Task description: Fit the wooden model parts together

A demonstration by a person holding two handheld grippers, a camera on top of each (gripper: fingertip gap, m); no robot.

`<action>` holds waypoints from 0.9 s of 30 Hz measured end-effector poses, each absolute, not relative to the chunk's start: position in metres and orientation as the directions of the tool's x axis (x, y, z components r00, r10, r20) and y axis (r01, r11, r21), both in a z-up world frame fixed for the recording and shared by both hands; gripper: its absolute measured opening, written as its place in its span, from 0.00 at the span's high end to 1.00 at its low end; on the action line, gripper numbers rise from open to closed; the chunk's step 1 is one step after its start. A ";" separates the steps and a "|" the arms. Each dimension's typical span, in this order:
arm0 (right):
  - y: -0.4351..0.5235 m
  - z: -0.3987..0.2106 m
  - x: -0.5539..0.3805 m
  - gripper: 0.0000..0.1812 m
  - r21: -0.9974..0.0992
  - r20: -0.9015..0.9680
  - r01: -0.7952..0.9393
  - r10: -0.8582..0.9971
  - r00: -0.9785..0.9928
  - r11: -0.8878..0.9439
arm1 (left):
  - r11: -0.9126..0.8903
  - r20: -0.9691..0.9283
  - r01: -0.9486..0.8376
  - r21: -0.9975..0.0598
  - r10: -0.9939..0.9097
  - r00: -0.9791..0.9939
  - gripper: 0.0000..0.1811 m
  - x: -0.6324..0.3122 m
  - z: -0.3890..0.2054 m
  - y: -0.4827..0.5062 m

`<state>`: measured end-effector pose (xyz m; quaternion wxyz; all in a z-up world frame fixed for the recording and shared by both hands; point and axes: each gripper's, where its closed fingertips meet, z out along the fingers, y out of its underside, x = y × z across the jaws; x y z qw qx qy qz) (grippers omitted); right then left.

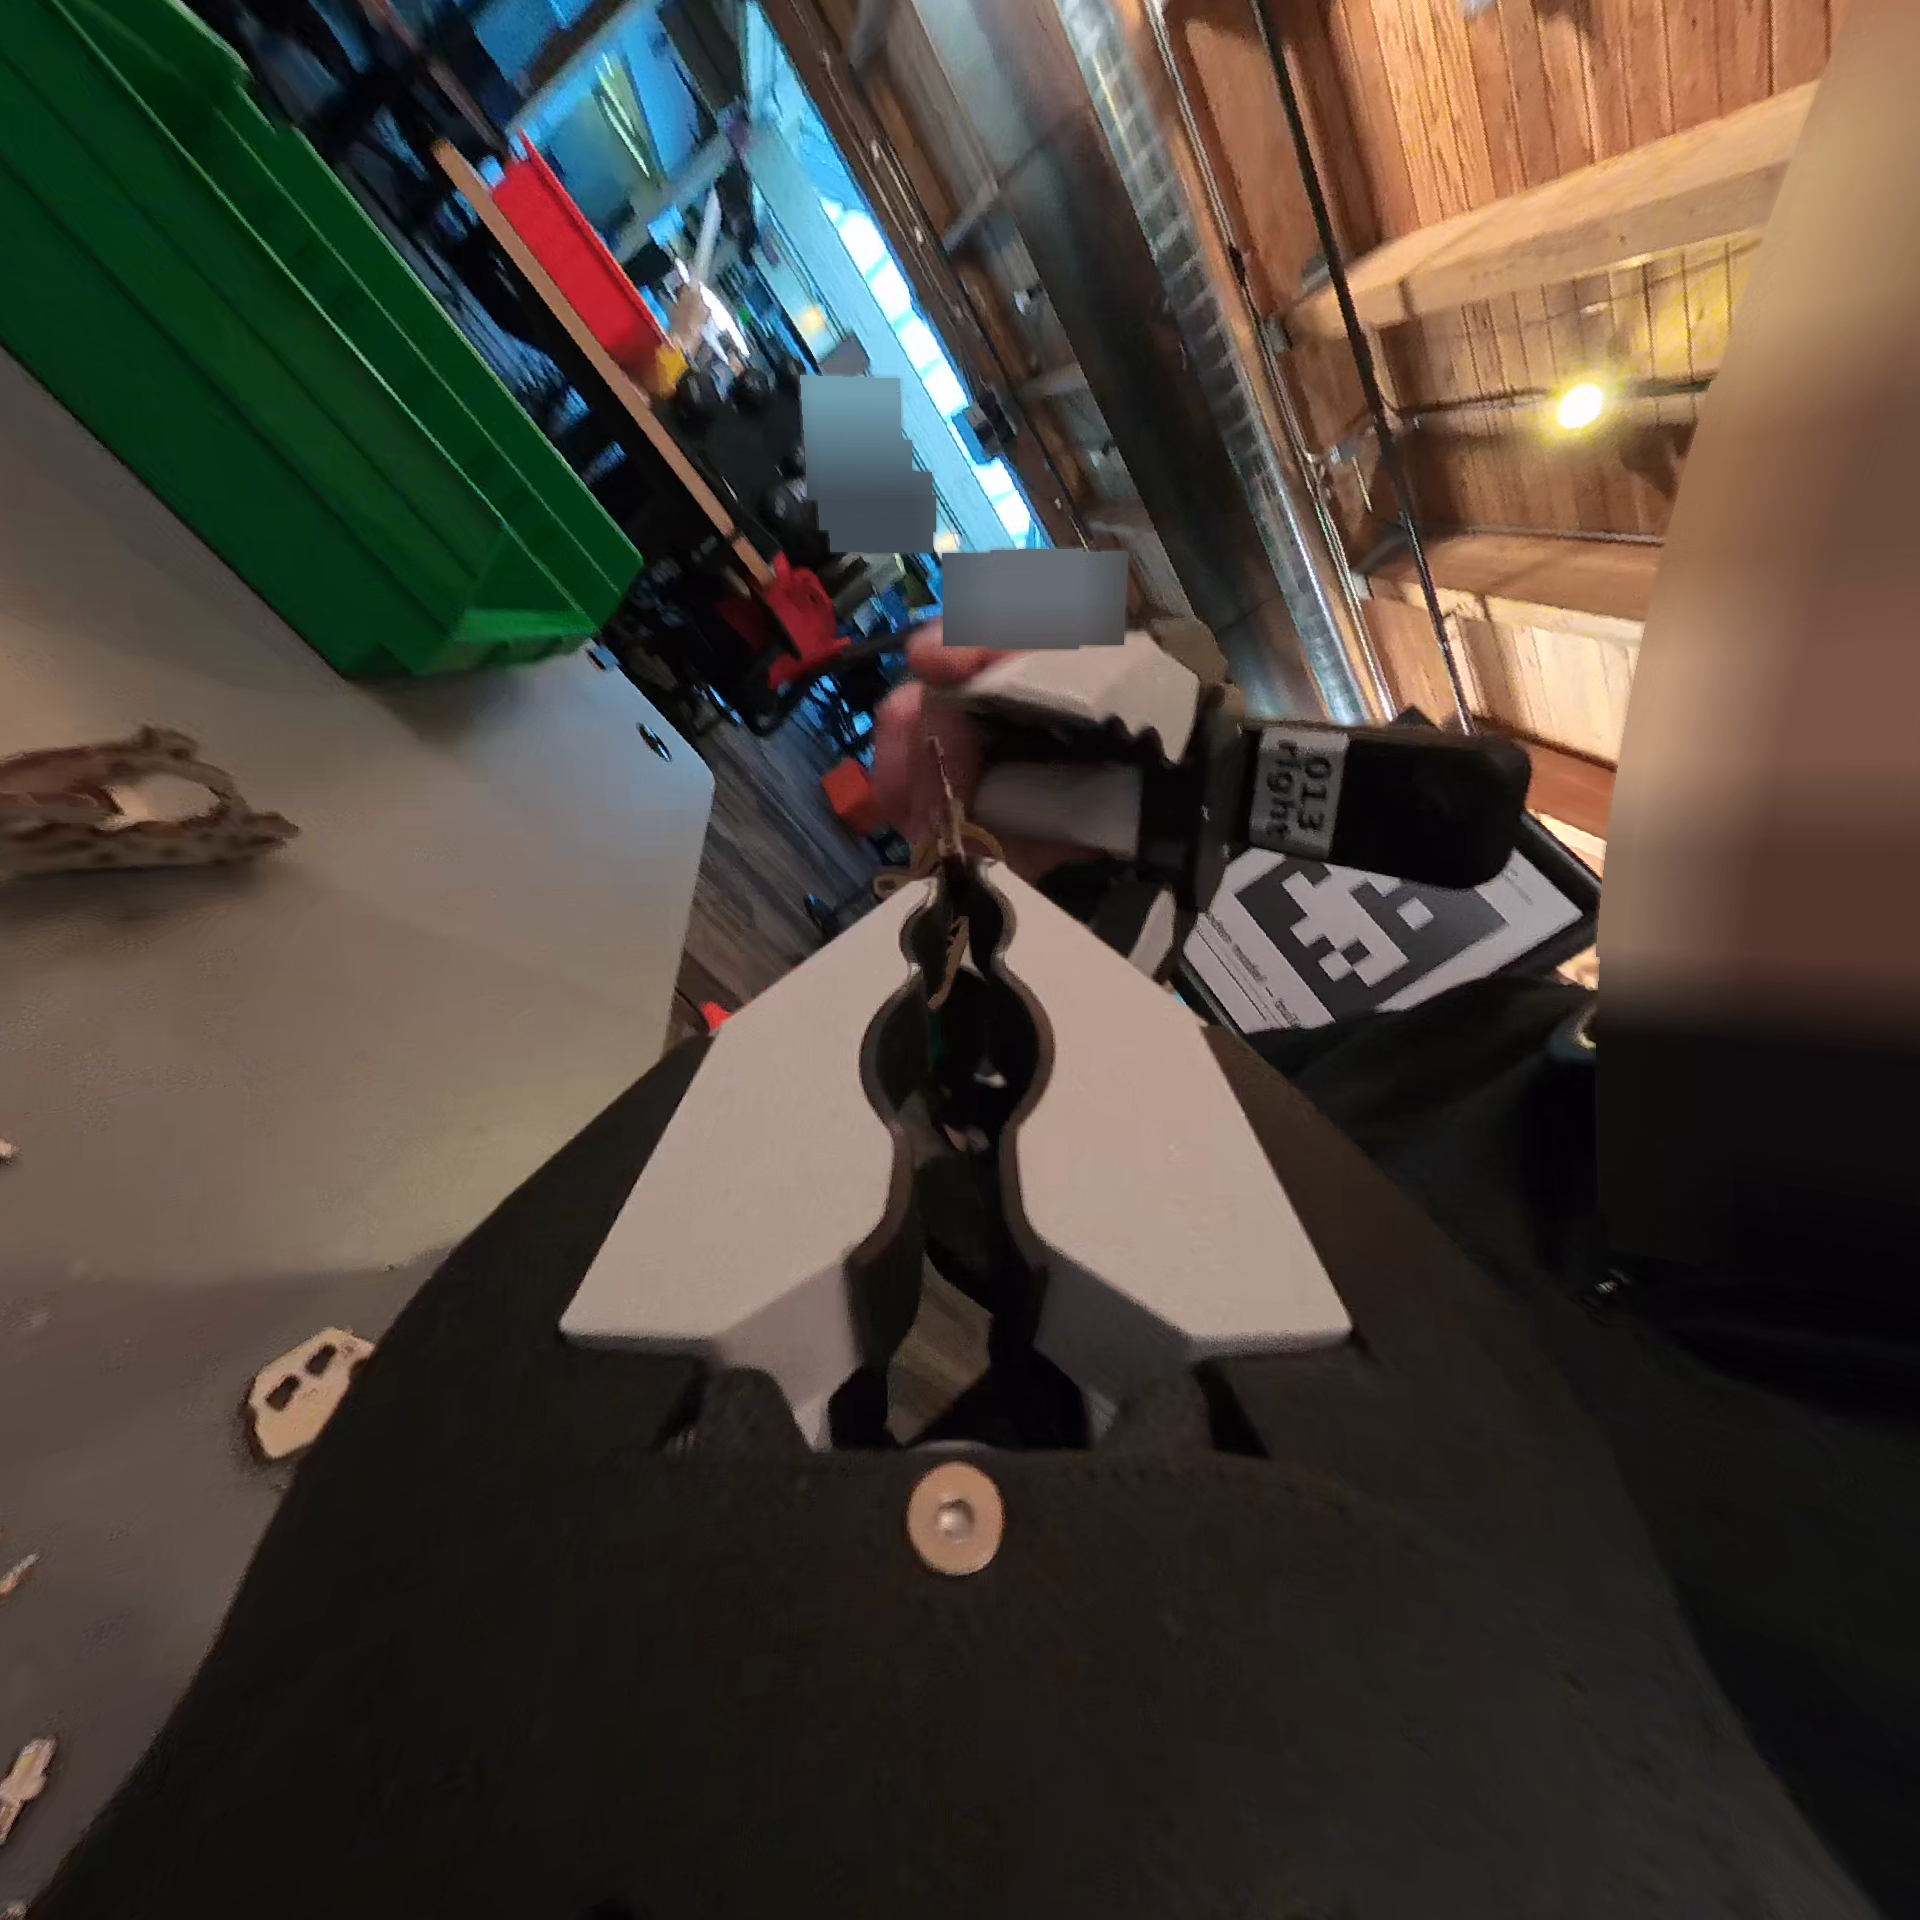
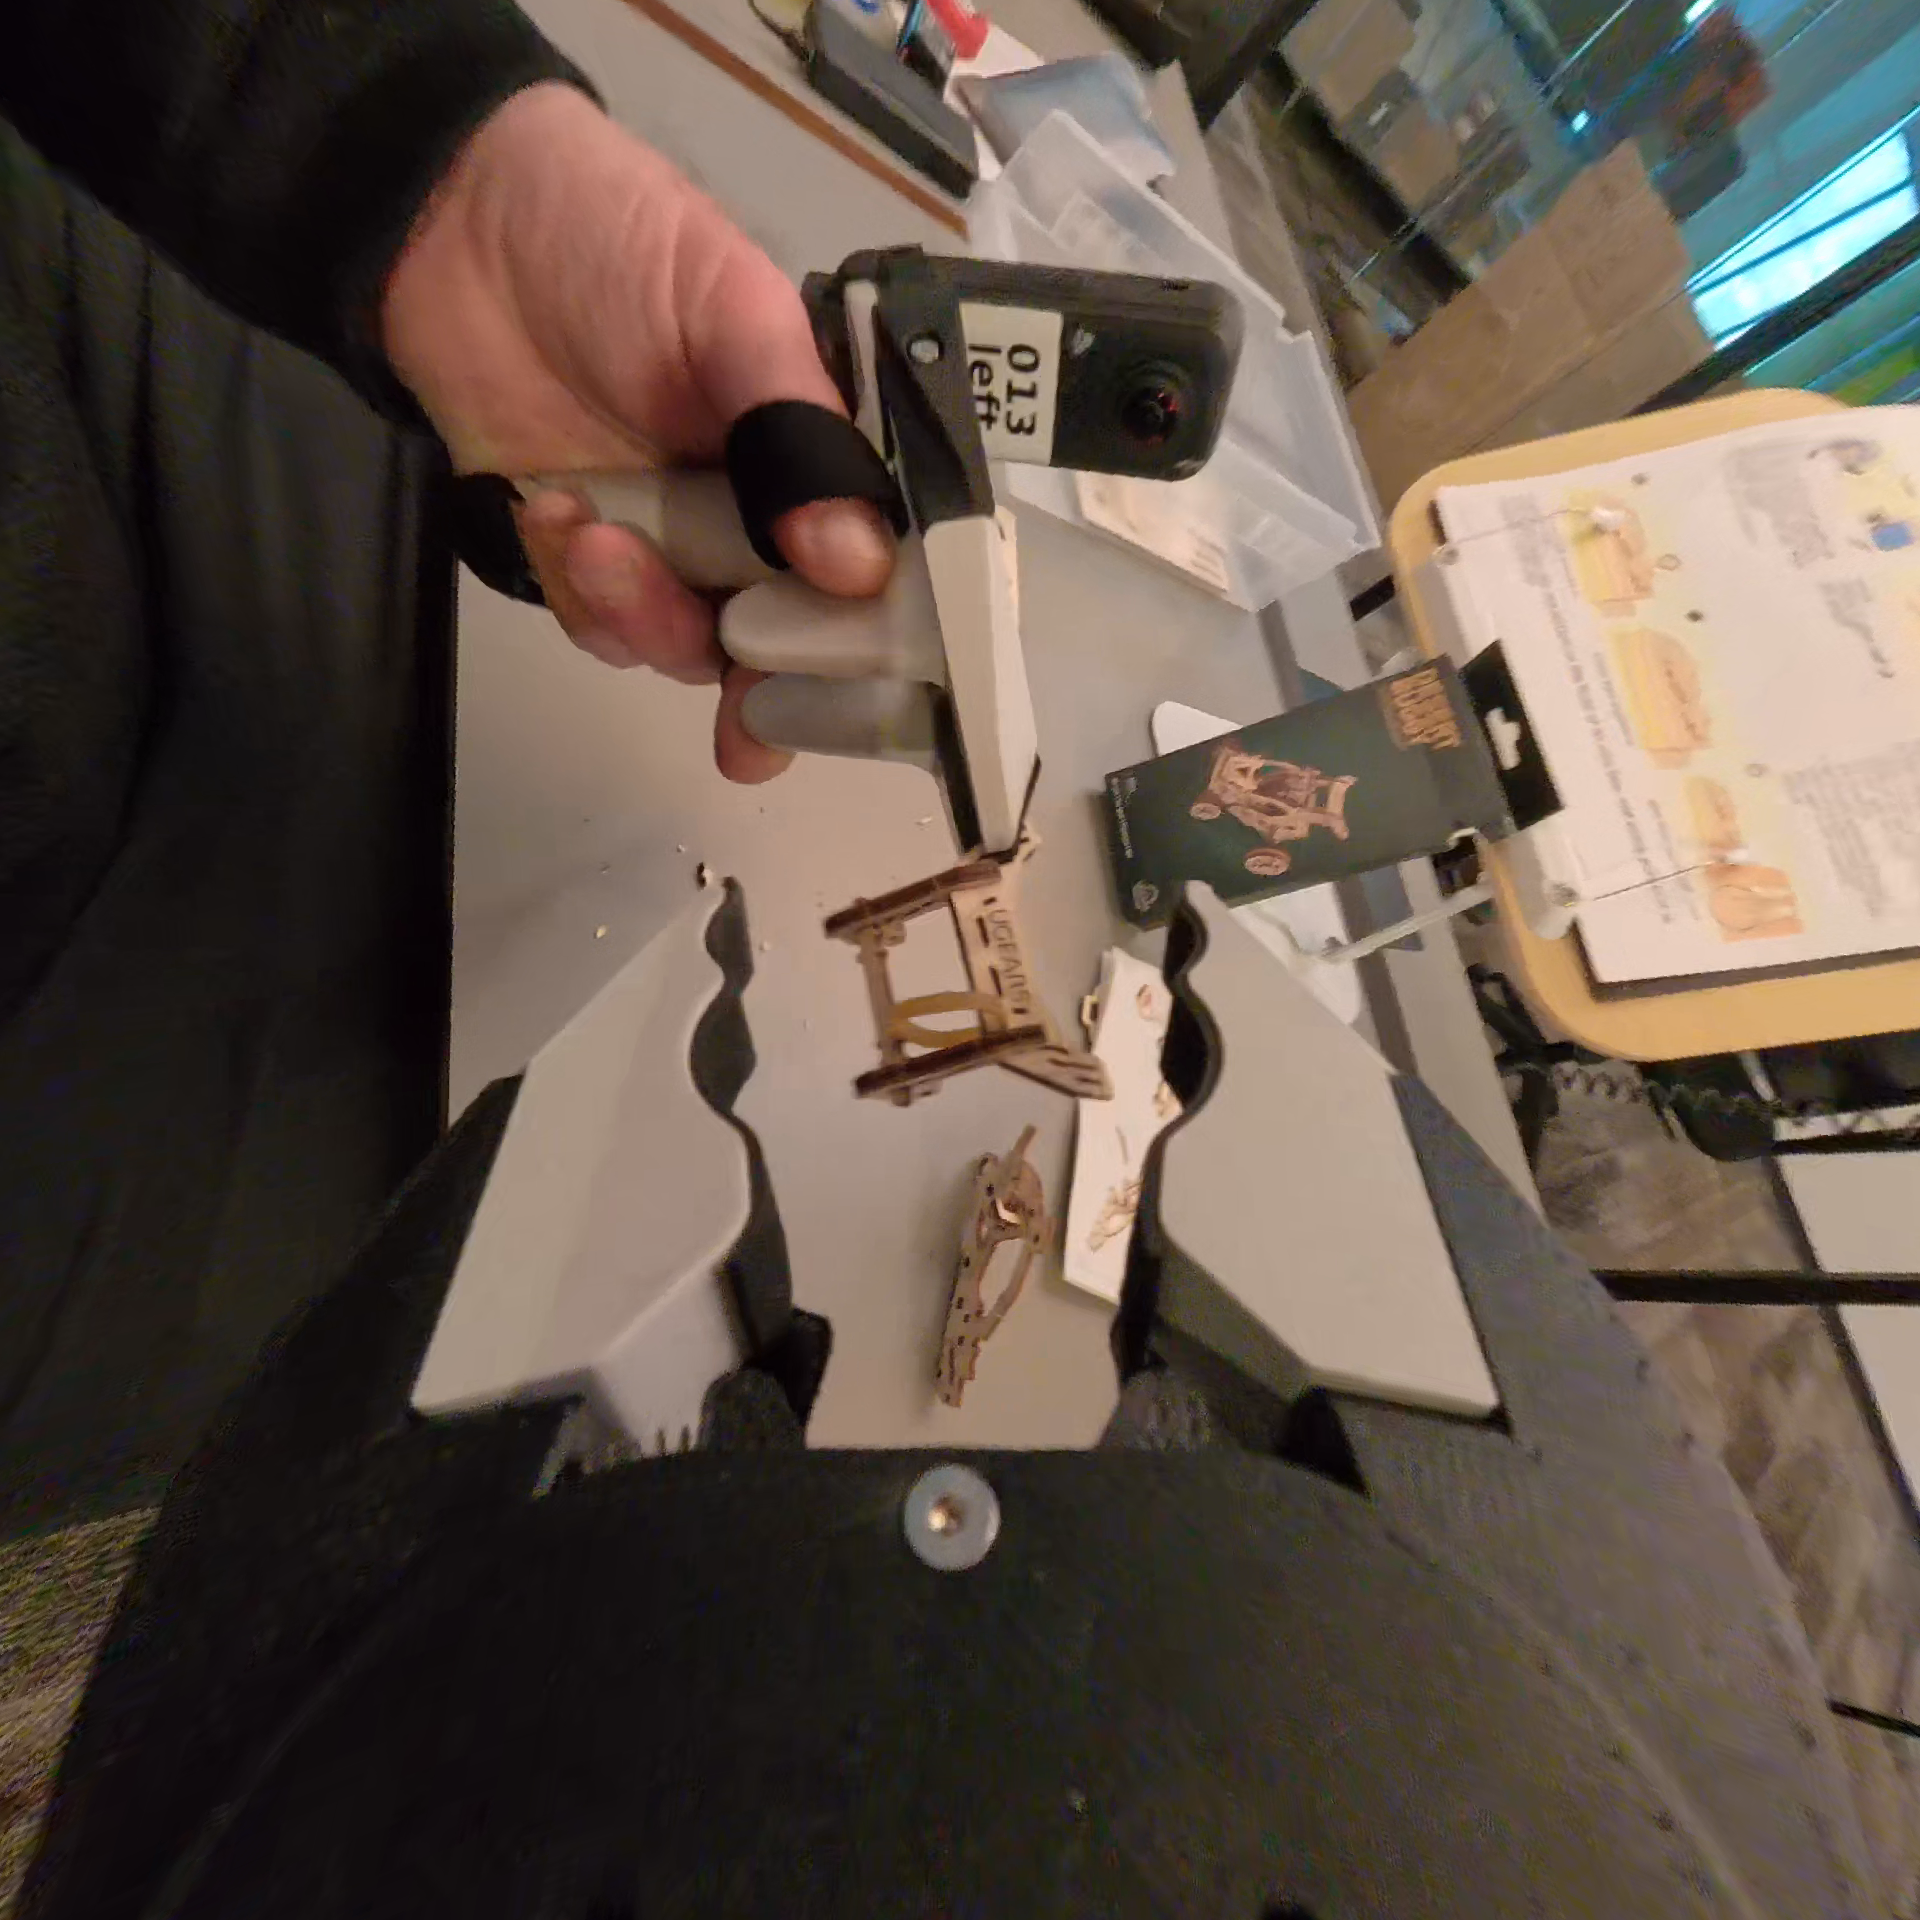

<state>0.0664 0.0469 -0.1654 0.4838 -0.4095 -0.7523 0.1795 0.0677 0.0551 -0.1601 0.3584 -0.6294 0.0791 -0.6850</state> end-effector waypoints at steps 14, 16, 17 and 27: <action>0.047 -0.139 0.064 0.99 -0.733 0.602 0.468 0.790 0.111 0.493 | -0.586 0.712 0.563 -0.583 -0.702 0.008 1.00 0.061 -0.125 0.062; 0.050 -0.137 0.064 1.00 -0.738 0.610 0.467 0.778 0.152 0.488 | -0.568 0.700 0.561 -0.602 -0.713 0.030 0.99 0.064 -0.124 0.061; 0.050 -0.137 0.063 1.00 -0.749 0.598 0.460 0.786 0.159 0.477 | -0.566 0.696 0.558 -0.607 -0.717 0.030 0.99 0.066 -0.124 0.060; 0.056 -0.134 0.072 0.97 -0.772 0.591 0.453 0.765 0.255 0.445 | -0.532 0.682 0.601 -0.597 -0.731 0.031 0.99 0.070 -0.119 0.062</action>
